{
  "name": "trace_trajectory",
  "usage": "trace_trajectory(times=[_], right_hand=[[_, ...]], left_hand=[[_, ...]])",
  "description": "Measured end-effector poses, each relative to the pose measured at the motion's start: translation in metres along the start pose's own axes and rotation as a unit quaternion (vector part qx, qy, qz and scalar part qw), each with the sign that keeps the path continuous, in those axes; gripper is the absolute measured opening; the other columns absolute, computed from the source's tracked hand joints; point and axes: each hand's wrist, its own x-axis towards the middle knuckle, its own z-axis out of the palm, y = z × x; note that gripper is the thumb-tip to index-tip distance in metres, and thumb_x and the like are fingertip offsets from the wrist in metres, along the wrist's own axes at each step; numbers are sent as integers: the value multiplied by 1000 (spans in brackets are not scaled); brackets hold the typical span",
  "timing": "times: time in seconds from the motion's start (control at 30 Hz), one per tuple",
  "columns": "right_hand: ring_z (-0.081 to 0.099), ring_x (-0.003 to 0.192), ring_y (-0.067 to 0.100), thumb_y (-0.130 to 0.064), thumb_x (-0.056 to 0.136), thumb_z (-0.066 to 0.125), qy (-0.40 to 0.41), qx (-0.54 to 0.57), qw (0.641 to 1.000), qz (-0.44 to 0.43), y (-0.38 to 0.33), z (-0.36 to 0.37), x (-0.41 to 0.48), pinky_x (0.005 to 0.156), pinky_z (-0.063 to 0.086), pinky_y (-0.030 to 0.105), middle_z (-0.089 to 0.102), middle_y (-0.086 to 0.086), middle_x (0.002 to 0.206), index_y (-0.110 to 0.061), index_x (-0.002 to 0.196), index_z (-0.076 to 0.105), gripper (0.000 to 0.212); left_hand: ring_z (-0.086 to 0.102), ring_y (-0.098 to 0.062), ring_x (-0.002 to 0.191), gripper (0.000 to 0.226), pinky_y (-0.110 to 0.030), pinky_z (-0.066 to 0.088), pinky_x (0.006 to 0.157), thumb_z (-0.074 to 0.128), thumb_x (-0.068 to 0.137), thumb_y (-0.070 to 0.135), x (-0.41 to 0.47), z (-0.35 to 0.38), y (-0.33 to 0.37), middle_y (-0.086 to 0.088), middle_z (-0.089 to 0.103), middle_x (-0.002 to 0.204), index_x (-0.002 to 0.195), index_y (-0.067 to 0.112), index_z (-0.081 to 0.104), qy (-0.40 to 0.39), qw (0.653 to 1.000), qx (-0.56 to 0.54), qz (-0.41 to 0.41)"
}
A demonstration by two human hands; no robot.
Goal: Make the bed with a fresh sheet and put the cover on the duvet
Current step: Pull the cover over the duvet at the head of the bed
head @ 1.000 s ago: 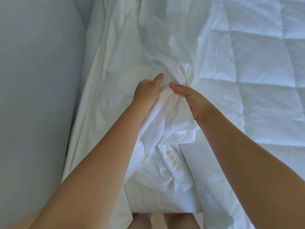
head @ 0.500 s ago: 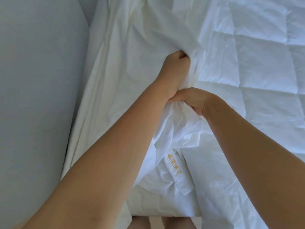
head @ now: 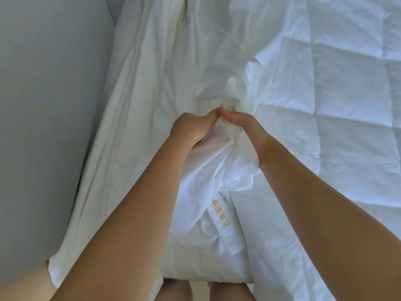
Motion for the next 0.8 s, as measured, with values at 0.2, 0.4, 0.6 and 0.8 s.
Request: trace_trajectory(times=[0.2,0.4,0.6,0.8], right_hand=[[69,85,21,-21,69,75,-79,-66,995,1,-8,-1,-2,83,54,30,70,12,87,-4,93,72,29],[71,87,24,-15,73,71,-161,-94,982,33,-11,-19,-11,65,56,30,73,8,93,-12,93,73,20],[69,85,23,-25,85,58,-197,8,980,-21,-7,-45,-17,75,55,34,72,7,87,-13,88,75,21],[70,87,25,-27,87,58,-199,-30,980,12,-5,-60,-18,72,56,33,73,8,91,-13,90,76,23]], left_hand=[[37,-10,37,33,-11,25,34,43,90,2,-13,4,31,3,42,40,59,14,48,-9,981,-175,87],[48,-7,47,23,-20,43,48,57,90,16,-41,19,81,6,54,54,67,11,60,-82,950,-168,249],[59,-20,92,43,-28,44,73,53,86,50,-35,34,37,1,62,99,107,12,60,176,977,-12,118],[44,-22,60,29,-23,33,49,59,83,15,-42,39,33,-4,42,59,60,11,43,126,982,-137,42]])
